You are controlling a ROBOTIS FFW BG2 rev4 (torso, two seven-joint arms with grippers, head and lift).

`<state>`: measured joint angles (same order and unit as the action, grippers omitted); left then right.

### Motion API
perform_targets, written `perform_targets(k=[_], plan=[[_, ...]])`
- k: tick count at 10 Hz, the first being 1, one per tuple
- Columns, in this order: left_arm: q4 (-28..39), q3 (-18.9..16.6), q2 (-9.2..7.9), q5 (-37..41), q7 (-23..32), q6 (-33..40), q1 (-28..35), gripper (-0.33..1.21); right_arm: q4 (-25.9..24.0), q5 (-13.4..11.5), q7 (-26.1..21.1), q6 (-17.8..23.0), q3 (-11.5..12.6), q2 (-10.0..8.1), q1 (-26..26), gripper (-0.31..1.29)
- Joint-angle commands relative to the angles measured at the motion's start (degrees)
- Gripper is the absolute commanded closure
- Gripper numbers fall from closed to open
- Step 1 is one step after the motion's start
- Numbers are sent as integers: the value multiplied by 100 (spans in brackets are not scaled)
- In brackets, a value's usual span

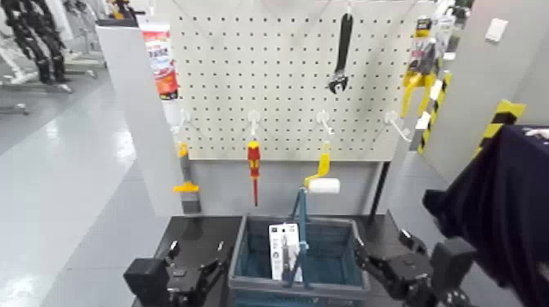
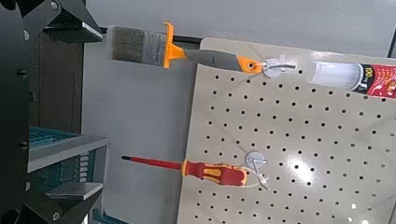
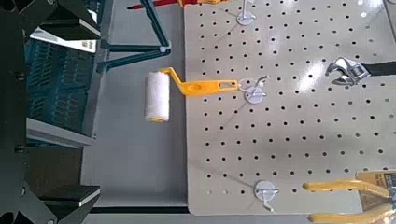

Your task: Put the yellow roller into the crate.

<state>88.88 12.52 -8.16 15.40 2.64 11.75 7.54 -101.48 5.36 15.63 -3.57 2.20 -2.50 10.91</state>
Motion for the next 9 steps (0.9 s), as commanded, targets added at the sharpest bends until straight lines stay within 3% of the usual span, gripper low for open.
perform_targets(k=[1, 4, 9], plan=[[-20, 5, -1, 16, 0, 20, -16, 17, 216, -122, 238, -197, 53, -136, -485, 13], [-38, 31, -10, 24, 0, 64, -42, 17, 761, -114, 616, -267, -35, -338, -1144, 13], [-38, 75, -62, 51, 0, 73, -86, 17, 1974, 159, 889, 199, -387, -681, -2269, 13]])
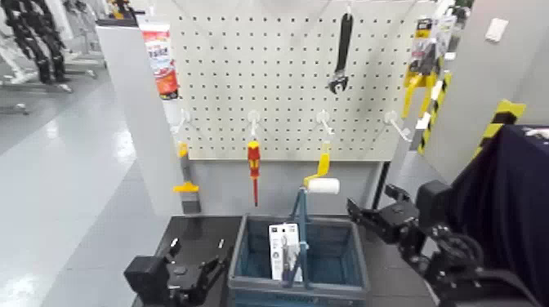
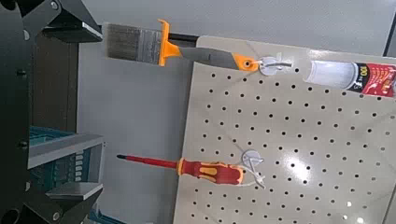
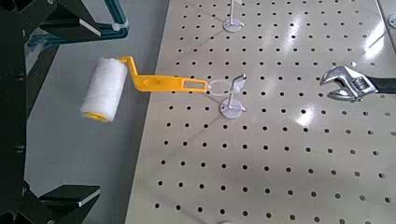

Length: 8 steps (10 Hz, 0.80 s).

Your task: Put the yellow roller into the crate.

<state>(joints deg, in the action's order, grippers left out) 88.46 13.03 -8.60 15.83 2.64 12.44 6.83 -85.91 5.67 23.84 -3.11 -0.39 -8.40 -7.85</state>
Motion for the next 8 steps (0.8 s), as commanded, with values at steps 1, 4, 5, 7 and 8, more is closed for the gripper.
perform_targets(k=[1, 4, 5, 7, 8], plan=[[4, 33, -19, 16, 0, 4, -15, 17, 637, 136, 121, 223, -199, -118, -586, 13], [4, 68, -55, 43, 0, 13, -59, 17, 1490, 382, 288, 575, -471, -153, -1245, 13], [-4, 77, -63, 51, 0, 13, -59, 17, 1788, 461, 367, 671, -568, -153, -1447, 13], [-22, 112, -72, 60, 0, 13, -94, 17, 2483, 637, 622, 979, -717, -83, -1842, 13], [-31, 121, -63, 60, 0, 22, -94, 17, 2799, 663, 728, 1102, -779, -39, -2036, 13]])
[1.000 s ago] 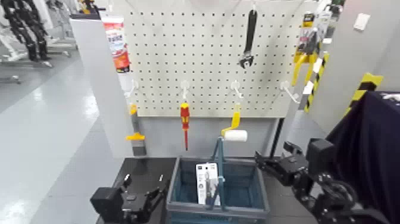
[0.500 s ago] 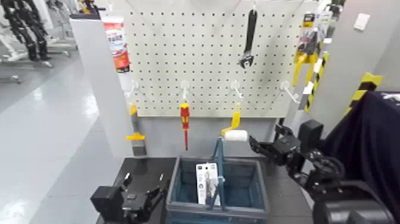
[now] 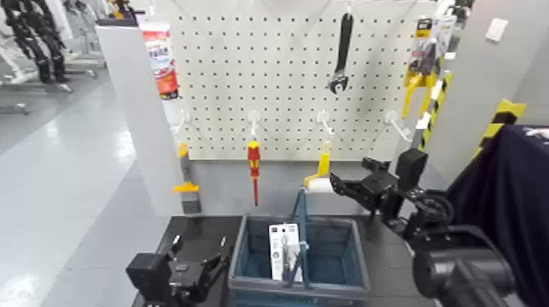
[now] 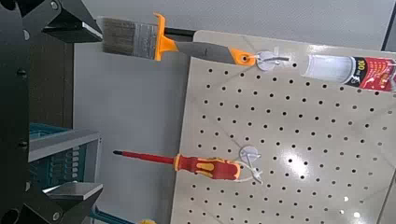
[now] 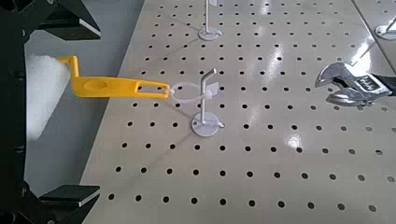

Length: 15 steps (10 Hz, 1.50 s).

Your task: Put the yellow roller into the crate.

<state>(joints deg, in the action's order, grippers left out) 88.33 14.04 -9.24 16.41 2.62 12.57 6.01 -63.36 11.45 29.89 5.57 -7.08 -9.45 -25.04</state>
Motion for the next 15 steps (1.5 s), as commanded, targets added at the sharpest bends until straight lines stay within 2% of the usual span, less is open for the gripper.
perform_targets(k=[1, 5, 8, 10, 11, 12, 13, 15], plan=[[-17, 20, -7, 11, 2, 18, -21, 17, 826, 85, 254, 331, -135, 119, -494, 13], [-61, 64, 10, 11, 2, 35, -65, 17, 1968, 147, 702, 647, -197, 260, -1109, 13], [-61, 82, 10, 11, 2, 35, -83, 17, 2583, 165, 1107, 867, -162, 383, -1478, 15], [-61, 99, 19, 11, 2, 35, -92, 17, 2759, 156, 1177, 884, -153, 435, -1583, 20], [-61, 90, 28, 11, 2, 35, -92, 17, 2777, 138, 1177, 867, -153, 444, -1592, 44], [-61, 73, 37, 11, 2, 35, -83, 17, 2768, 129, 1151, 823, -153, 444, -1583, 84], [-61, 55, 46, 11, 2, 35, -65, 17, 2750, 103, 1124, 796, -153, 444, -1583, 104], [-61, 46, 46, 11, 2, 35, -57, 17, 2698, 59, 1107, 761, -144, 453, -1566, 115]])
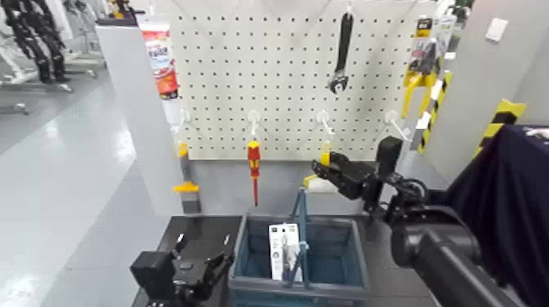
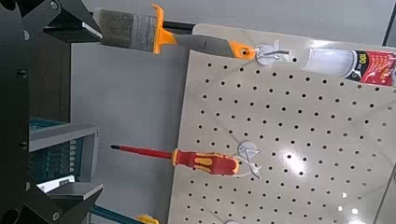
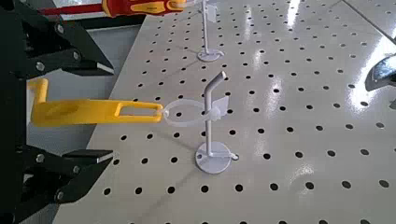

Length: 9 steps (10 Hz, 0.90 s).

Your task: Put the yellow roller into the crate.

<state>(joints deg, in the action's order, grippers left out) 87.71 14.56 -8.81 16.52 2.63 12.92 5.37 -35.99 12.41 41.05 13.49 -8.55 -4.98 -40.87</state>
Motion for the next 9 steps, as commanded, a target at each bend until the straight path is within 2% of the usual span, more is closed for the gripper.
perform_targets(k=[1, 6, 9], plan=[[9, -15, 11, 0, 0, 0, 8, 17, -48, -28, -9, -39, 3, 5, 35, 123], [-8, -59, 37, -9, 18, 9, 52, 17, -162, -19, 0, -4, 91, 14, 114, 123], [-8, -85, 46, -18, 27, 9, 87, 17, -628, -2, 8, -118, 91, 14, 316, 123]])
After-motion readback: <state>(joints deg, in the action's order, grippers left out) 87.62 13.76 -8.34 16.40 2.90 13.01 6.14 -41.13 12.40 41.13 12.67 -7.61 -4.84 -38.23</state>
